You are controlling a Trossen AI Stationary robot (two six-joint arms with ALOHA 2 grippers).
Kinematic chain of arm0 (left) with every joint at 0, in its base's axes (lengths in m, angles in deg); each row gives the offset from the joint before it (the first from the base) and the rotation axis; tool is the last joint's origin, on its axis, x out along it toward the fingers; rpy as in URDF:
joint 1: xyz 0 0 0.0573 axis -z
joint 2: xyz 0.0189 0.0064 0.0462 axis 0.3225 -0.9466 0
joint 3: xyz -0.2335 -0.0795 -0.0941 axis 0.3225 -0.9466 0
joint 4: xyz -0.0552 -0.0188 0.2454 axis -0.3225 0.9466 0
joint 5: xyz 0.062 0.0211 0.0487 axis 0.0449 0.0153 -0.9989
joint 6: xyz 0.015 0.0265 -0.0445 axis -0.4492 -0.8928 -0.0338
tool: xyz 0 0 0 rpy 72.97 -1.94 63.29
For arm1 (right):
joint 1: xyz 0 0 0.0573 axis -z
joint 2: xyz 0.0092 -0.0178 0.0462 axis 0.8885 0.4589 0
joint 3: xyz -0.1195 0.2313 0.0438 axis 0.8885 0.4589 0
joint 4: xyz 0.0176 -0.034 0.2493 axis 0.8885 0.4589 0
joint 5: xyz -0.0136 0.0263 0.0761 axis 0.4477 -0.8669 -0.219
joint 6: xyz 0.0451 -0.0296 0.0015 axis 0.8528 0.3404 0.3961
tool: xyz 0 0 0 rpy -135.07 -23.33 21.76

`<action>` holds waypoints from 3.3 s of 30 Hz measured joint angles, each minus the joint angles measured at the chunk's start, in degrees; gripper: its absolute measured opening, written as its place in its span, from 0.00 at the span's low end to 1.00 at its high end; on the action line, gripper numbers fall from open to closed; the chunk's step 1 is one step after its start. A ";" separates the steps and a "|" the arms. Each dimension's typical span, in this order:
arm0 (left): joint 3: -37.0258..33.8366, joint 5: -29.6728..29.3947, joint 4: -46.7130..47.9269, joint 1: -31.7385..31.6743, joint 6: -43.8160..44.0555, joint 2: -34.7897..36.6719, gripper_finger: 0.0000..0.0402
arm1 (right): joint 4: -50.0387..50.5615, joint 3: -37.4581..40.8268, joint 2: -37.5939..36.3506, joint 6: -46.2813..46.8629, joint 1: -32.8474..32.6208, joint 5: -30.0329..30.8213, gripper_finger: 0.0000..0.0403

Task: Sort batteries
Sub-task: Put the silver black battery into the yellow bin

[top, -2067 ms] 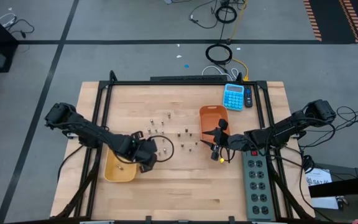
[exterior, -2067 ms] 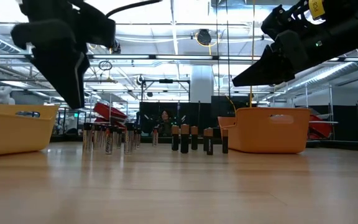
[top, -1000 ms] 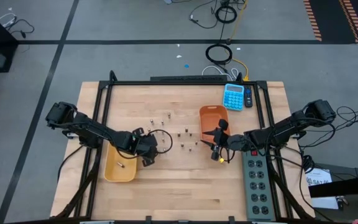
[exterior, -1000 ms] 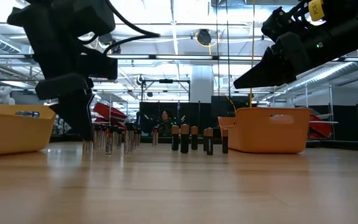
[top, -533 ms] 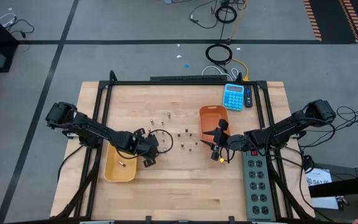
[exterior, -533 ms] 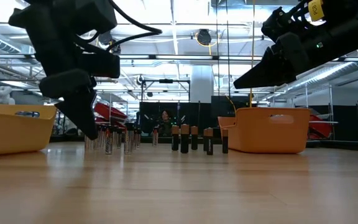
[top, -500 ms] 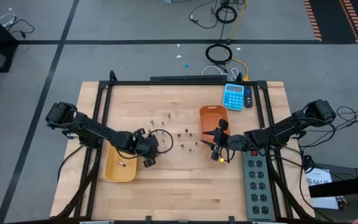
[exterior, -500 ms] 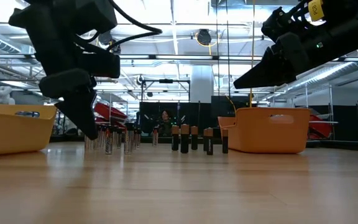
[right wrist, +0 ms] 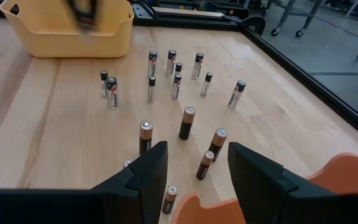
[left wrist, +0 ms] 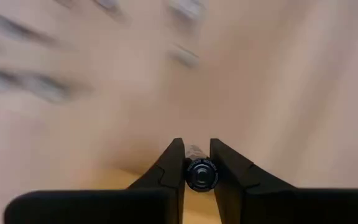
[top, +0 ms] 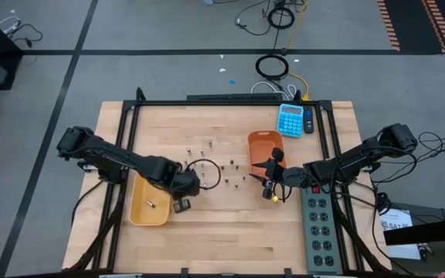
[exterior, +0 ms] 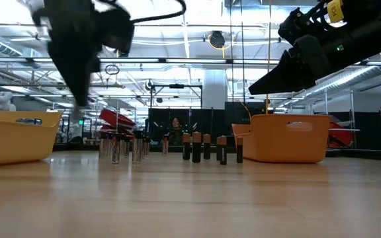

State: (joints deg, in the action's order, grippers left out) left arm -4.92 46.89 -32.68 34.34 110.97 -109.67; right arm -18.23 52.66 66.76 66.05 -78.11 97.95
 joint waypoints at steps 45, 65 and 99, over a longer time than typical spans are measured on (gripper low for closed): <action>-2.42 4.93 10.82 10.46 8.50 0.39 0.16 | 0.02 0.00 0.00 -0.31 -1.95 0.04 0.40; -2.35 0.96 13.77 10.49 12.00 0.41 0.34 | 0.11 0.00 0.00 -0.33 -1.95 0.02 0.40; -0.72 -17.69 2.76 -19.18 -33.22 0.47 0.34 | 1.27 0.00 4.35 1.19 -1.23 1.39 0.40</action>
State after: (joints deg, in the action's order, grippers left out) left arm -5.64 29.20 -29.92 15.16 77.75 -109.20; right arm -16.96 52.66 71.11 67.24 -79.34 99.34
